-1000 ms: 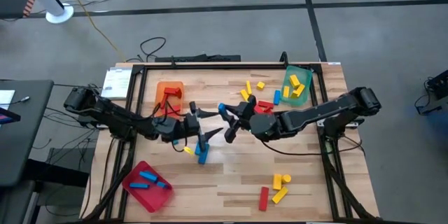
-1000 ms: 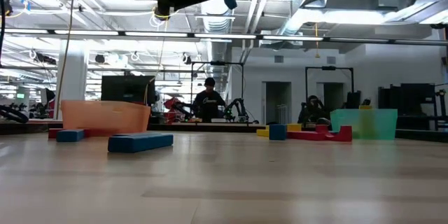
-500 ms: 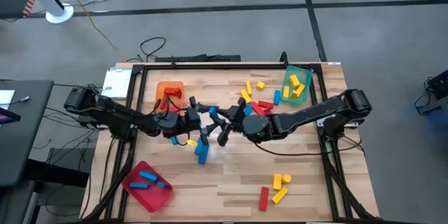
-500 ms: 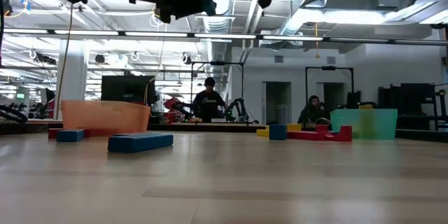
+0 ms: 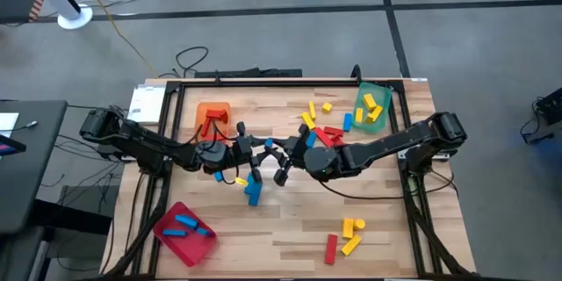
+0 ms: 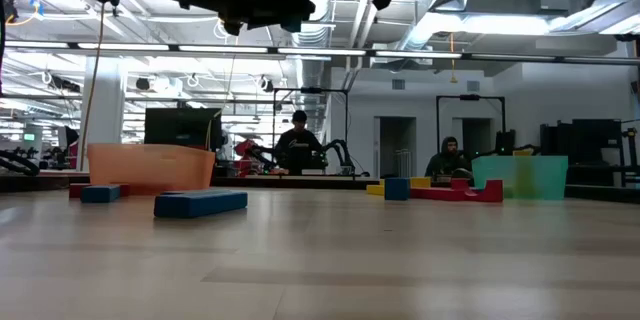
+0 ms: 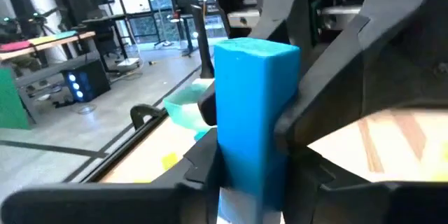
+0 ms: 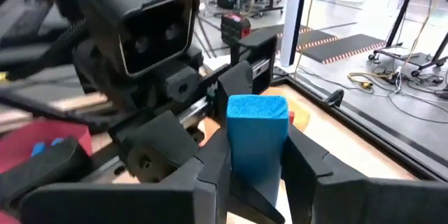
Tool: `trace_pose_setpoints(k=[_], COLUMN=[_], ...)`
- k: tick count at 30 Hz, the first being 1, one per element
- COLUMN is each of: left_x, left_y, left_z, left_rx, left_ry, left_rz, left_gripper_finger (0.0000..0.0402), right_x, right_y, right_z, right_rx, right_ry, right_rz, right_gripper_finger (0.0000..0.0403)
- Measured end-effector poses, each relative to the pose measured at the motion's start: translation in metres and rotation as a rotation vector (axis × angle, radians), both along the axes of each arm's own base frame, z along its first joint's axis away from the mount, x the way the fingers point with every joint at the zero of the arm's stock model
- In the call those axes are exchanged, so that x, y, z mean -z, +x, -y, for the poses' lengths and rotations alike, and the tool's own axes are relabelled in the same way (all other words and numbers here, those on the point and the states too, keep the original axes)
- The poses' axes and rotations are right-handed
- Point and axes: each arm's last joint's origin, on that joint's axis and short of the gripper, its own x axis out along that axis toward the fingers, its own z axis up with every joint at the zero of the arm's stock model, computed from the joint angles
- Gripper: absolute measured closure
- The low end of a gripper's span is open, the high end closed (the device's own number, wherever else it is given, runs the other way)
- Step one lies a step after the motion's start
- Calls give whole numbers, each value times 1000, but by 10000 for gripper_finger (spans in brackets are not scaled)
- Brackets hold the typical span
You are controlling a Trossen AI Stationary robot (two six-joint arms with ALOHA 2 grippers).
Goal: Sort blocks
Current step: Put the blue wooden block into the red bin
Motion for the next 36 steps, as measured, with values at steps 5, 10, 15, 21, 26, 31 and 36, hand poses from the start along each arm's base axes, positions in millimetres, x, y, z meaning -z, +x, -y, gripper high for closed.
trace_pose_setpoints(k=[5, 10, 15, 21, 26, 31, 36], left_x=[2, 0, -8, -22, -32, -28, -12], left_y=[-2, -13, -41, -90, -127, -151, -167], left_z=[4, 11, 22, 38, 53, 67, 76], left_rx=[26, 63, 129, 346, 569, 678, 644], left_ry=[47, 100, 139, 93, -54, -178, -289], left_rz=[-64, -157, -297, -466, -578, -717, -925], left_gripper_finger=[312, 348, 348, 348, 348, 347, 347], right_x=[3, 2, -5, -13, -12, -2, 2], right_y=[-2, -9, -24, -51, -70, -80, -82], right_z=[-8, -16, -28, -44, -49, -48, -48], right_rx=[-36, -64, -107, -165, -168, -131, -107], right_ry=[-14, -17, -37, -60, -29, 9, 45], right_rz=[-42, -79, -144, -249, -351, -454, -479], right_gripper_finger=[275, 228, 185, 169, 169, 169, 168])
